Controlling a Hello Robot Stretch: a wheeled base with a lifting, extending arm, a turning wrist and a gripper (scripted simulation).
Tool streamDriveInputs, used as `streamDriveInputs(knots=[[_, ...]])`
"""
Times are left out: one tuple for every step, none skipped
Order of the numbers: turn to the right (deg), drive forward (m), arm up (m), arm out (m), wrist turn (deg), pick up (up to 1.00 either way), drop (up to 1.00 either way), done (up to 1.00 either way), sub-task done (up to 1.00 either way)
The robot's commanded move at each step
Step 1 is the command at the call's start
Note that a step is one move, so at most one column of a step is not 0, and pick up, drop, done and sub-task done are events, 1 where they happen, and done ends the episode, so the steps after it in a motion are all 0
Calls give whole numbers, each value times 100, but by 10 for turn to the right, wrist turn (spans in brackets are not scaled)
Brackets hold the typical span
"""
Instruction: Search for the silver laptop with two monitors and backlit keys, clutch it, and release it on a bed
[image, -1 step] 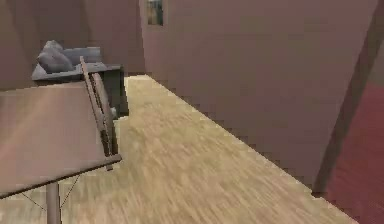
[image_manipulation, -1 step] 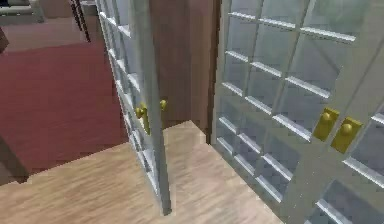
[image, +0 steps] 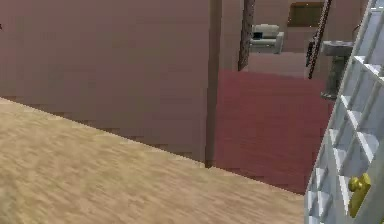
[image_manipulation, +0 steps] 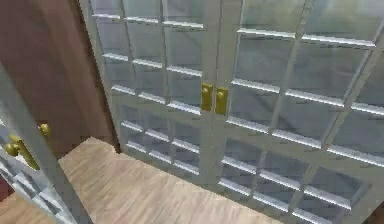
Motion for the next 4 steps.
streamDriveInputs(knots=[[0,65,0,0,0,0,0,0,0],[330,0,0,0,0,0,0,0,0],[0,80,0,0,0,0,0,0,0],[-330,0,0,0,0,0,0,0,0]])
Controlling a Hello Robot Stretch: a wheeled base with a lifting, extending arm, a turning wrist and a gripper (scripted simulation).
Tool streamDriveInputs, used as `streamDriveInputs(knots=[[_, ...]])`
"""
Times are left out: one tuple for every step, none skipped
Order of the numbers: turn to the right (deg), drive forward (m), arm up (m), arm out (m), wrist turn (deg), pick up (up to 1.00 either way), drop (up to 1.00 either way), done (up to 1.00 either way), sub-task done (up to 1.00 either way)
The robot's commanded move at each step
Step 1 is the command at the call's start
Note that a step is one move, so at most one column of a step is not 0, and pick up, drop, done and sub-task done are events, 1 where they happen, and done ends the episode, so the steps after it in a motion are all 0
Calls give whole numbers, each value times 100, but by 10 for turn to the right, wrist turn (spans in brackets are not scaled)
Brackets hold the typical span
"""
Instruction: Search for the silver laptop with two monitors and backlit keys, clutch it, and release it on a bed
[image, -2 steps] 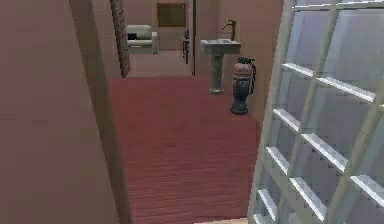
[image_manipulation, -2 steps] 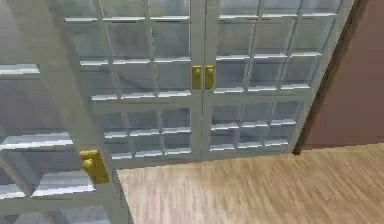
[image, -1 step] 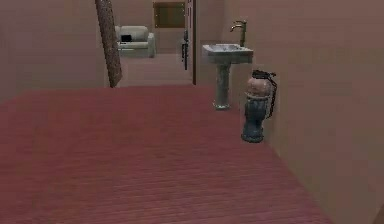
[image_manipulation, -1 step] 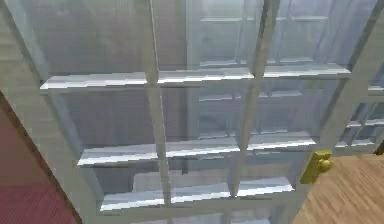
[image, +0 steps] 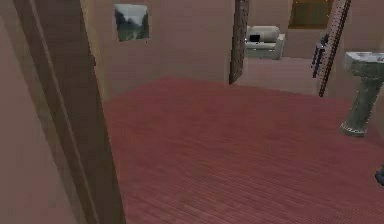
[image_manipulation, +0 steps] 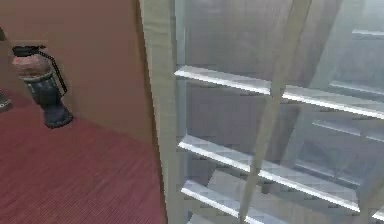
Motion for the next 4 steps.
streamDriveInputs(knots=[[0,80,0,0,0,0,0,0,0],[-210,0,0,0,0,0,0,0,0],[0,100,0,0,0,0,0,0,0],[-90,0,0,0,0,0,0,0,0]])
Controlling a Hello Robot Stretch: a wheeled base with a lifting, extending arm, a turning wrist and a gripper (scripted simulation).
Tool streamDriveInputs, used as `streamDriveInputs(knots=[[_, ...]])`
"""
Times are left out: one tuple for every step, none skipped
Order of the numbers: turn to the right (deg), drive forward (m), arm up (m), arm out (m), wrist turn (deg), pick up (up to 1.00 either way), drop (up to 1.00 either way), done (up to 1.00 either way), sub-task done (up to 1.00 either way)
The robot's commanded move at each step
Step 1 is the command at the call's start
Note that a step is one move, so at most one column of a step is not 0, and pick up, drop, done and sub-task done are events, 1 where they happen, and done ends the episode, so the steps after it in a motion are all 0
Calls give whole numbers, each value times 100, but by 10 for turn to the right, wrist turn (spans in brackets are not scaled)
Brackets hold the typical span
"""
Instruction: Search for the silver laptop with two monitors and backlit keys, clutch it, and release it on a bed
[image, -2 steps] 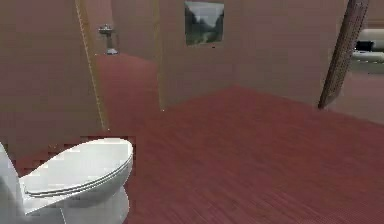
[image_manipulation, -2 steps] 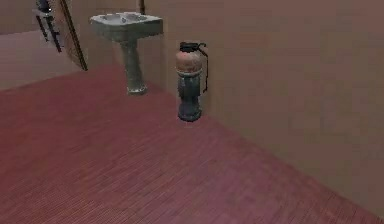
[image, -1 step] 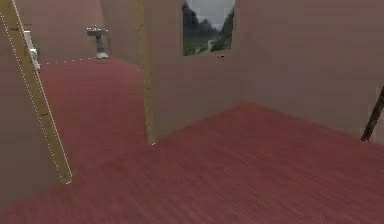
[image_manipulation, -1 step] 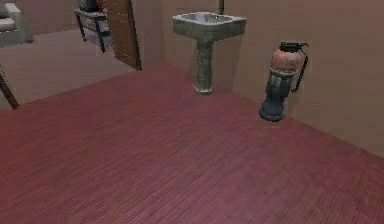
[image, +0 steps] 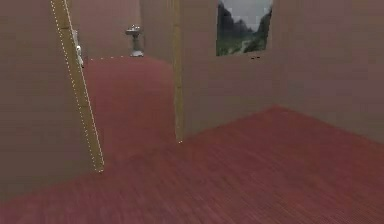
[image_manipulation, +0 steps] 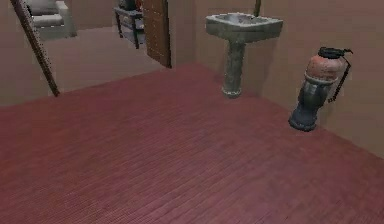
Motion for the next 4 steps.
streamDriveInputs(knots=[[0,40,0,0,0,0,0,0,0],[-180,0,0,0,0,0,0,0,0],[0,100,0,0,0,0,0,0,0],[0,85,0,0,0,0,0,0,0]])
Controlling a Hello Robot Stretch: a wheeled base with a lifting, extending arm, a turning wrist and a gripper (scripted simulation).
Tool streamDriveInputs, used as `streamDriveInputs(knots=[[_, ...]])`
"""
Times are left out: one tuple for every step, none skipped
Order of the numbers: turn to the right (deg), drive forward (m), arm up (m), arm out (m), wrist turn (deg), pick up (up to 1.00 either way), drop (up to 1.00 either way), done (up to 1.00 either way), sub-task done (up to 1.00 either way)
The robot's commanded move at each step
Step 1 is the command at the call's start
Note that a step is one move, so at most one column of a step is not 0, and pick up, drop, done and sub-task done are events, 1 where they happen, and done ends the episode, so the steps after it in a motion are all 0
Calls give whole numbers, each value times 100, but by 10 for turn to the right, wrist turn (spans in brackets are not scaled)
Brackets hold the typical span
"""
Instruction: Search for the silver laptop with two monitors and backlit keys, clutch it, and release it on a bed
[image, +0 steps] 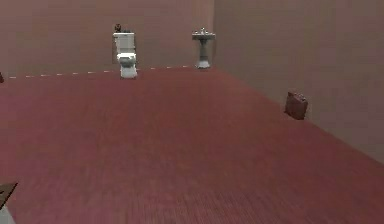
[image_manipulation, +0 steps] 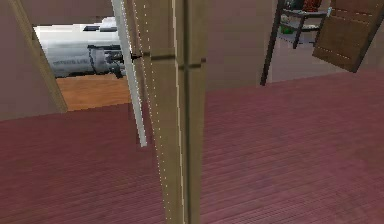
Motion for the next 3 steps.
streamDriveInputs(knots=[[60,0,0,0,0,0,0,0,0],[0,5,0,0,0,0,0,0,0],[-30,0,0,0,0,0,0,0,0]])
